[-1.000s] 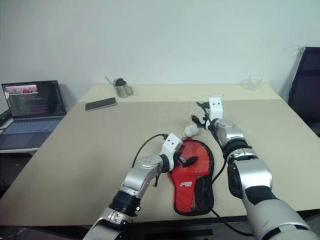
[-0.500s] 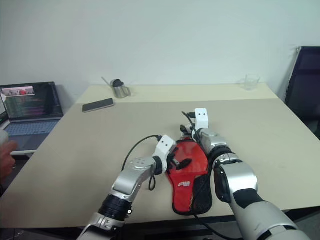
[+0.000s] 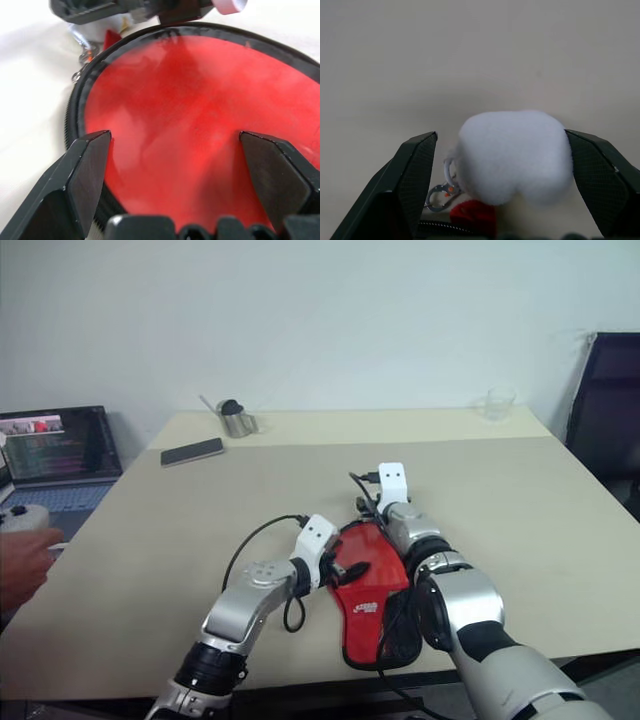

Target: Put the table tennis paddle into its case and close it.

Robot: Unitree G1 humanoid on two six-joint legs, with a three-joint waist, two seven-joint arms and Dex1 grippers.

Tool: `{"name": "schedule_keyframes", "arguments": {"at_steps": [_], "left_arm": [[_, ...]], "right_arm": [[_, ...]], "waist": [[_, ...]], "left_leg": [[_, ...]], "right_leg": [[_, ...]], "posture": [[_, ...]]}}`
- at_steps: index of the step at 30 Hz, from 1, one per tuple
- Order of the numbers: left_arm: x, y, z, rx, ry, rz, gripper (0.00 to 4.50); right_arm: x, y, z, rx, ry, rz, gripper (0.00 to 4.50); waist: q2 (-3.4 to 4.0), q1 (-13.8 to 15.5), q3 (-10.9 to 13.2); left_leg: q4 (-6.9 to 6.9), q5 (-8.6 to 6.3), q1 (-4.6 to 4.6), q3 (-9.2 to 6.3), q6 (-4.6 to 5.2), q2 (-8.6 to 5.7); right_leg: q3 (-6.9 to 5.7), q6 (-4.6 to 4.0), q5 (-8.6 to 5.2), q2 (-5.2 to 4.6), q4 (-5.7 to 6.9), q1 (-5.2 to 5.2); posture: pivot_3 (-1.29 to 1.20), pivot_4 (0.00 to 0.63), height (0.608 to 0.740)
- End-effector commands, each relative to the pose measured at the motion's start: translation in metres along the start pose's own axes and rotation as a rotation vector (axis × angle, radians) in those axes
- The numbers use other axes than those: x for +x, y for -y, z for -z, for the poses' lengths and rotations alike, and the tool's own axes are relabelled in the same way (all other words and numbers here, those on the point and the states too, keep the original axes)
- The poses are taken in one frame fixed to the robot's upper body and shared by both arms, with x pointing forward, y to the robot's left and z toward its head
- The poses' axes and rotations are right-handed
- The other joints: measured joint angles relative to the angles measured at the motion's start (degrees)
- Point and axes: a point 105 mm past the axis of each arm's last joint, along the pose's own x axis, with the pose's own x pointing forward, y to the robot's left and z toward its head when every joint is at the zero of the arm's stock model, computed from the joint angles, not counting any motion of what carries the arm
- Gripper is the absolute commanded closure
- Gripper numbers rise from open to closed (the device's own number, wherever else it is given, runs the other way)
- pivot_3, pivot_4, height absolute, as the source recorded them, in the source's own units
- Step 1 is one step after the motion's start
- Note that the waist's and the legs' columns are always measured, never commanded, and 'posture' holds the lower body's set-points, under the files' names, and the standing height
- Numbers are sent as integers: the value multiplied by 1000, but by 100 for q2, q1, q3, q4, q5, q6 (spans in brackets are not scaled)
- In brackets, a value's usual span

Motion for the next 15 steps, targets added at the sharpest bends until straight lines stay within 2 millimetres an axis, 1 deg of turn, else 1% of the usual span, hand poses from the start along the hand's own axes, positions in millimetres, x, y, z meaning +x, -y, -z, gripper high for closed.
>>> {"name": "schedule_keyframes", "arguments": {"at_steps": [1,2,6,10,13,15], "left_arm": [[-4,-2,14,-20,-51,-18,0],[-5,-1,14,-21,-53,-17,0],[-5,1,17,-37,-60,-15,0],[-3,3,17,-38,-63,-2,0],[-2,4,17,-39,-62,4,0],[-1,4,15,-35,-56,11,0]], "right_arm": [[0,-1,-1,-20,5,12,542],[0,0,0,-23,4,20,763],[0,8,9,-33,-20,58,2111],[-1,9,13,-35,-29,62,3363],[-1,11,13,-31,-30,65,4096],[-1,12,12,-26,-27,66,4424]], "waist": [[0,-16,0],[0,-18,0],[1,-23,-1],[2,-22,-2],[3,-23,-3],[4,-22,-5]], "left_leg": [[0,0,0,0,0,0],[0,0,1,0,0,0],[0,0,3,0,0,0],[0,0,6,-1,0,0],[0,0,9,-4,0,0],[0,0,11,-5,0,0]], "right_leg": [[0,0,0,0,0,0],[0,0,0,0,0,1],[0,0,0,0,-1,4],[-3,0,0,0,-2,9],[-5,0,0,0,-3,15],[-5,0,0,0,-2,16]], "posture": [[0,150,740],[0,150,740],[0,150,740],[0,150,740],[0,150,740],[0,150,740]]}}
